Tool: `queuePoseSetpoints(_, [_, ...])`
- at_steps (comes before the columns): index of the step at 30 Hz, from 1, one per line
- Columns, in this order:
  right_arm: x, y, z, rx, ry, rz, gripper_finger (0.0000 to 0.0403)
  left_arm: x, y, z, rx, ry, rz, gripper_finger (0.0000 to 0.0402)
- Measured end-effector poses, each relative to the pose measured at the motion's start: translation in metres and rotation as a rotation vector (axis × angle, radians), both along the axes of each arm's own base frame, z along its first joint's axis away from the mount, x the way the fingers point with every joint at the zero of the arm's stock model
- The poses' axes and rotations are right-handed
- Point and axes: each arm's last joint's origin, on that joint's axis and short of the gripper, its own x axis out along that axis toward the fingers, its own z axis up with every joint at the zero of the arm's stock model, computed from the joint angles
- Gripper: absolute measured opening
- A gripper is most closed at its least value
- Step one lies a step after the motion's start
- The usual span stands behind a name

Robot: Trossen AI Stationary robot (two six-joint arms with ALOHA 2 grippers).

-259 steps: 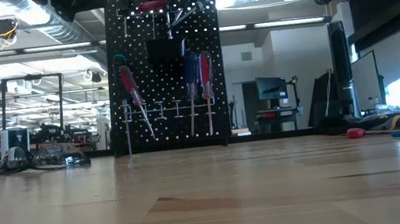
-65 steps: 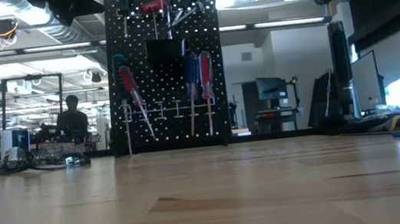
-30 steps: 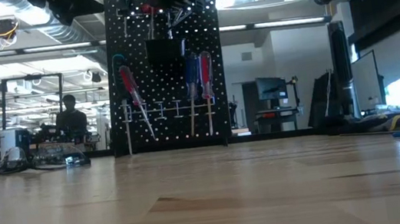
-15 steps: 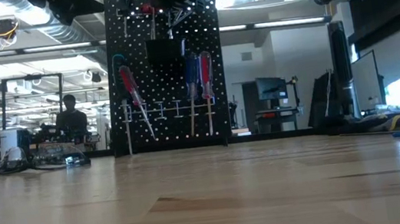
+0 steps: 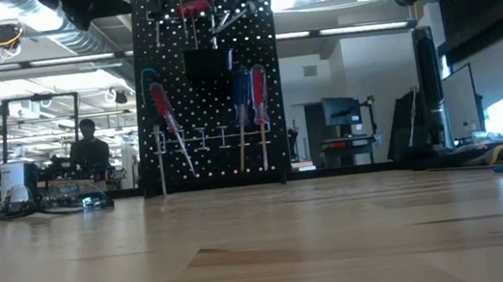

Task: Hang tools onto peg board
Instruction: Hang the red t-handle hex key on the peg board

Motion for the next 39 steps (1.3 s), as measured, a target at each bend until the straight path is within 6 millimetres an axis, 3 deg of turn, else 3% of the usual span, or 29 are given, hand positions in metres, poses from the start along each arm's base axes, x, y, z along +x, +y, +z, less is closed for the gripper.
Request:
queuePoseSetpoints(4, [0.001,0.021,0.0,-0.03,0.029,0.007,0.0003,-0.005,0.002,0.013,0.008,-0.051,0.045,0.0184])
queuePoseSetpoints(8, [0.002,0.035,0.0,-0.032,0.032,0.038,0.0003,-0.01,0.006,0.04,0.058,-0.194,0.14,0.0184])
queuePoseSetpoints(14, [0.002,0.037,0.0,-0.032,0.032,0.04,0.0003,-0.008,0.008,0.062,0.155,-0.375,0.231,0.0184])
queuePoseSetpoints(24, [0.002,0.037,0.0,-0.024,0.033,0.035,0.0003,0.016,0.008,0.056,0.266,-0.321,0.349,0.0184])
queuePoseSetpoints(30, [0.002,0.037,-0.001,-0.021,0.046,0.044,0.0003,0.015,0.009,0.065,0.29,-0.394,0.398,0.0184])
queuePoseSetpoints(39, [0.003,0.039,-0.002,-0.01,0.04,0.083,0.0003,0.014,0.011,0.063,0.361,-0.319,0.491,0.0184])
